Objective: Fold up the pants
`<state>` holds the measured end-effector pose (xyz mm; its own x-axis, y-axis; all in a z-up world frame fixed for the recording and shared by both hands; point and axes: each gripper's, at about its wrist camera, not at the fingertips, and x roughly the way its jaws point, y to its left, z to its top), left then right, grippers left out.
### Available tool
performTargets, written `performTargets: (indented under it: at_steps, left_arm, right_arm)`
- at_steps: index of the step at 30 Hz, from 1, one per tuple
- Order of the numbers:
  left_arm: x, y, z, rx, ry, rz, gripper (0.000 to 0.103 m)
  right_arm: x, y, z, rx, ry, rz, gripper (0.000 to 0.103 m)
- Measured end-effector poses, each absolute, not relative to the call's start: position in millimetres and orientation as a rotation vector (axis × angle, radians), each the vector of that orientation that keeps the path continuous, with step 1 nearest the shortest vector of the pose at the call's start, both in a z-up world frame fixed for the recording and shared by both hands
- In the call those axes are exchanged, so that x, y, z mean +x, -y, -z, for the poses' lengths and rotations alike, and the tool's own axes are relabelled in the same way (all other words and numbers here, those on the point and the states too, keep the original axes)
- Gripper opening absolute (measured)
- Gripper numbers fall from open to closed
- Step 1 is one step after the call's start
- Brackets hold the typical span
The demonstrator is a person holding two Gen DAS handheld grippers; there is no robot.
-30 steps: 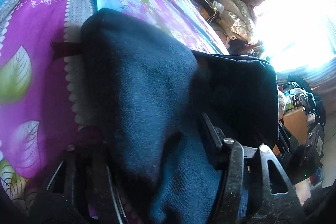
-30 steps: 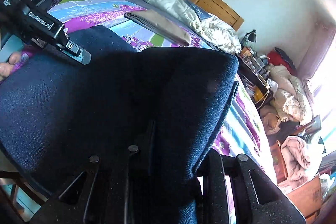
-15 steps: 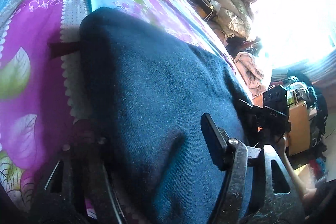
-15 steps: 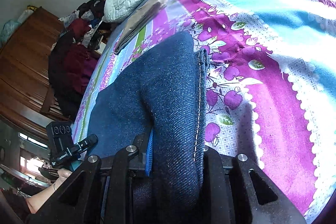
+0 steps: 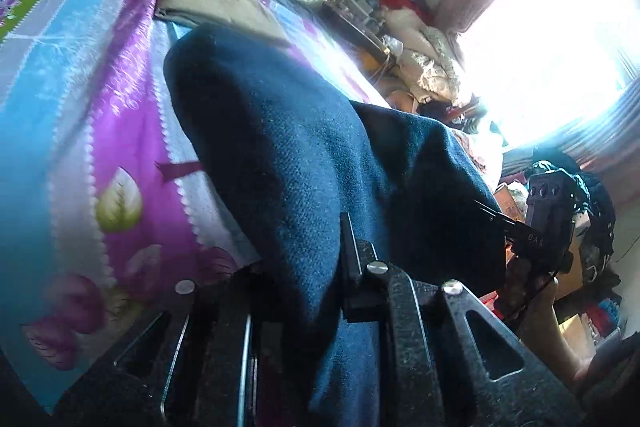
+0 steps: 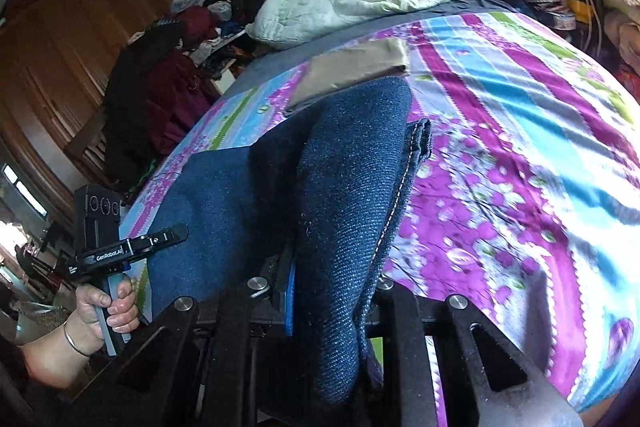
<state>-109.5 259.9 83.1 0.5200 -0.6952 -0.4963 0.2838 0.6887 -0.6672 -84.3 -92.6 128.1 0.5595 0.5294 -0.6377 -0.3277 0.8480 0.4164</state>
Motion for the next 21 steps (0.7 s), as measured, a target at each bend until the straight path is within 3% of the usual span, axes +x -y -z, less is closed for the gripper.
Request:
performTargets:
  at_steps: [5,11,12,13,14,16,17,21]
  left_arm:
    - [-61.2,-342.7,-110.5,-0.575,-0.791,0.473,0.016]
    - [29.6,-429.6,-85.9,-0.602,-0.812,0.251,0.019]
    - [44.6,-435.3,-74.2,-0.583,-0.828,0.212,0.023]
    - [59.1,-436.7,-60.6,-0.545,-0.869,0.151,0.033]
    - [72.4,-439.4,-42.0,-0.492,-0.937,0.049,0.033]
    - [75.0,-445.4,-22.5,-0.437,-0.999,-0.072,0.033]
    - [67.2,-448.5,-21.2,-0.442,-0.963,-0.057,0.034]
    - [27.6,-456.0,-32.6,-0.364,-0.855,-0.119,0.043]
  right_arm:
    - [-6.8,8.9,-125.6,0.271,-0.853,-0.629,0.022]
    - [121.7,-75.2,-43.7,0.394,-1.014,-0.566,0.023]
    - [137.2,-82.7,-27.1,0.398,-1.051,-0.519,0.025]
    - [147.9,-88.2,-13.3,0.365,-1.084,-0.463,0.034]
    - [153.1,-89.9,-3.1,0.344,-1.112,-0.432,0.043]
    - [150.1,-77.2,-1.1,0.387,-1.105,-0.462,0.046]
    - [145.5,-69.3,-7.0,0.368,-1.088,-0.450,0.055]
    - [124.4,-27.0,-25.0,0.312,-1.041,-0.374,0.060]
